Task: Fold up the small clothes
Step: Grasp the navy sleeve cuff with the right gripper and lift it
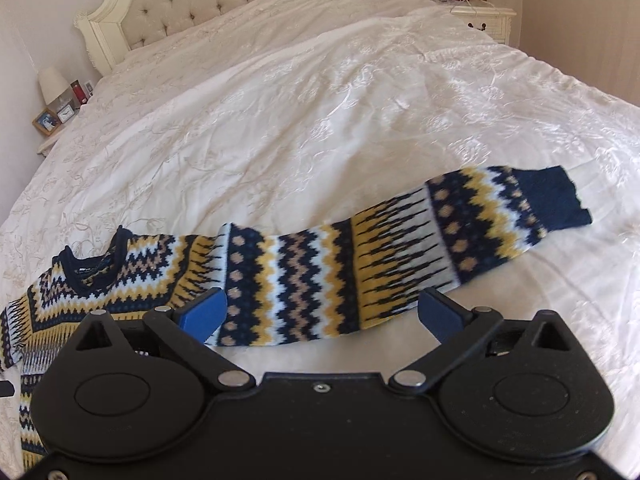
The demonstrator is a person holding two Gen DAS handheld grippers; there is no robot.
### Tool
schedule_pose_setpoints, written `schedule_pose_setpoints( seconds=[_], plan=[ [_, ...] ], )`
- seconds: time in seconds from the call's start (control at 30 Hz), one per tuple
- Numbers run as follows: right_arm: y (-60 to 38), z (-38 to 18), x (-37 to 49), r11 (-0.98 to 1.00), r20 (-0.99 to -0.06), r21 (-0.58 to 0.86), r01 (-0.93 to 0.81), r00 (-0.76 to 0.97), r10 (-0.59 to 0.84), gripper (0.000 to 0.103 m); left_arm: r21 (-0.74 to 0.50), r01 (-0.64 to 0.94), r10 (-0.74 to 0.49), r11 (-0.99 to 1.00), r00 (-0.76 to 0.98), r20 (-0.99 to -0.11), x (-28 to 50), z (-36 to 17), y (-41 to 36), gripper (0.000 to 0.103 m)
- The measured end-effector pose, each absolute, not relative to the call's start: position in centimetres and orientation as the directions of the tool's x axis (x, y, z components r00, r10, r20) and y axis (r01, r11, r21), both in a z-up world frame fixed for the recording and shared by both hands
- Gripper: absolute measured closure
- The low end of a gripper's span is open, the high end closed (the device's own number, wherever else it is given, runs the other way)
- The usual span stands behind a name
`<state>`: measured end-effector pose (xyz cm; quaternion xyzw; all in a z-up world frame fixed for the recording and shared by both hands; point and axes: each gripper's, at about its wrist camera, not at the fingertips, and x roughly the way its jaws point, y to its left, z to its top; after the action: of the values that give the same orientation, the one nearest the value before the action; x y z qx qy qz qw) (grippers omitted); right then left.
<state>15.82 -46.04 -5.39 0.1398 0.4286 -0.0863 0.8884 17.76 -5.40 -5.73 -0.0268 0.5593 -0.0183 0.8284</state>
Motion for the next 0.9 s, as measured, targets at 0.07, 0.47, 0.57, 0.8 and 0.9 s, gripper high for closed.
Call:
schedule_pose_setpoints(
  seconds=[0.07, 0.47, 0.57, 0.8, 0.9],
  plan=[
    [-47.9, -4.8, 16.0, 0.949, -0.777, 0.158, 0.272, 0.627, -0.05, 0.001, -0.063, -0.012, -0.054, 0.998, 0.379, -0.924, 17.0, -5.6, -6.1, 0.041],
    [-59.9, -5.6, 18.9, 0.924, -0.801, 0.131, 0.36, 0.587, -0.114, 0.001, -0.032, -0.064, -0.005, 0.997, 0.389, -0.921, 15.3, -4.8, -8.3, 0.041],
    [-62.7, -6.9, 19.1, 0.892, -0.819, 0.145, 0.428, 0.557, -0.134, 0.001, -0.021, -0.083, 0.013, 0.996, 0.383, -0.924, 15.3, -4.8, -8.3, 0.041],
    [-65.7, -10.8, 18.4, 0.82, -0.85, 0.274, 0.502, 0.525, -0.038, 0.001, 0.007, -0.084, 0.037, 0.996, 0.356, -0.934, 15.5, -5.2, -8.9, 0.041],
    [-65.7, -11.1, 18.0, 0.802, -0.826, 0.333, 0.496, 0.563, -0.005, 0.002, 0.014, -0.065, 0.035, 0.998, 0.35, -0.936, 15.7, -5.3, -9.5, 0.041]
  ],
)
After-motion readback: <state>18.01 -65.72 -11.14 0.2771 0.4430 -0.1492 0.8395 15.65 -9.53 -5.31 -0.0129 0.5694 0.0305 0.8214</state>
